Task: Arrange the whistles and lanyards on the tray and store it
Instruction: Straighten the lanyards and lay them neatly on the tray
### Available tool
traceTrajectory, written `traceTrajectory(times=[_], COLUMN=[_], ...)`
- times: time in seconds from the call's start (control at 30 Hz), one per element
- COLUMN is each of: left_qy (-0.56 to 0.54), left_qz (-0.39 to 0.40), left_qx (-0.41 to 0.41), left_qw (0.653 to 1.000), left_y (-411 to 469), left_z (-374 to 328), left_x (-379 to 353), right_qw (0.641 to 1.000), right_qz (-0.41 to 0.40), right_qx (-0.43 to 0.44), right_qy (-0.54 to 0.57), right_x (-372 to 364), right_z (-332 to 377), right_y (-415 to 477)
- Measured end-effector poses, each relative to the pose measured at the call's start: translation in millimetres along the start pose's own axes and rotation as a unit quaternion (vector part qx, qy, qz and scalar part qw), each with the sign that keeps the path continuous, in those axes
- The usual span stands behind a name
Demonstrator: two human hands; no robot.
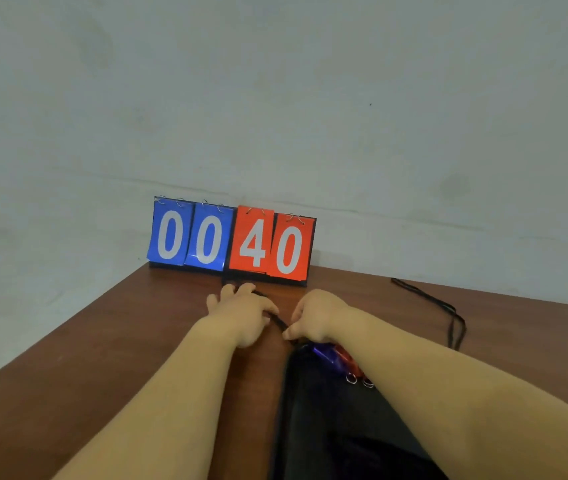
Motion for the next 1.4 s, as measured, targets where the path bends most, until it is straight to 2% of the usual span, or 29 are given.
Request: traceTrajectory(times=[0.23, 0.33, 0.43, 0.53, 0.63, 0.7, 0.77, 0.9, 1.0, 1.3, 1.4], left_qy=[0.012, 0.023, -0.08, -0.221, -0.319, -0.396, -0.492, -0.661, -0.724, -0.794, -0.806], left_qz=[-0.028, -0.027, -0.042, -0.067, -0.092, -0.093, -0.067, 0.004, 0.039, 0.027, 0.01], left_qx=[0.005, -0.019, -0.076, -0.133, -0.179, -0.21, -0.237, -0.266, -0.268, -0.258, -0.257], left_qw=[1.0, 0.999, 0.993, 0.964, 0.926, 0.889, 0.835, 0.701, 0.634, 0.55, 0.533], left_y=[0, -2, -12, -30, -48, -57, -66, -85, -92, -95, -95], left_z=[-2, -5, -18, -44, -73, -89, -104, -134, -144, -142, -138], left_x=[3, 3, 10, 28, 43, 48, 49, 49, 49, 54, 58], right_qw=[1.0, 0.999, 0.993, 0.983, 0.957, 0.939, 0.921, 0.894, 0.871, 0.818, 0.801], right_qz=[-0.006, -0.015, -0.069, -0.11, -0.14, -0.148, -0.133, -0.067, -0.041, 0.05, 0.062], right_qx=[0.013, 0.038, 0.063, 0.069, 0.078, 0.082, 0.084, 0.102, 0.131, 0.213, 0.236], right_qy=[0.02, 0.026, 0.077, 0.132, 0.241, 0.3, 0.357, 0.431, 0.472, 0.532, 0.547], right_x=[-3, 2, 21, 41, 49, 48, 44, 33, 27, 16, 15], right_z=[-2, -8, -18, -40, -65, -78, -86, -94, -95, -76, -67], right_y=[8, -4, -37, -76, -112, -132, -150, -169, -170, -152, -144])
Point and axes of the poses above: each hand's wrist, its own y-axis towards the middle knuckle, its own x-axis out of the back of the hand, z = x × y, the point moved 2 cm from there along y, towards the middle knuckle, and after that the axes turned 8 degrees about z, right-handed, at the moved point
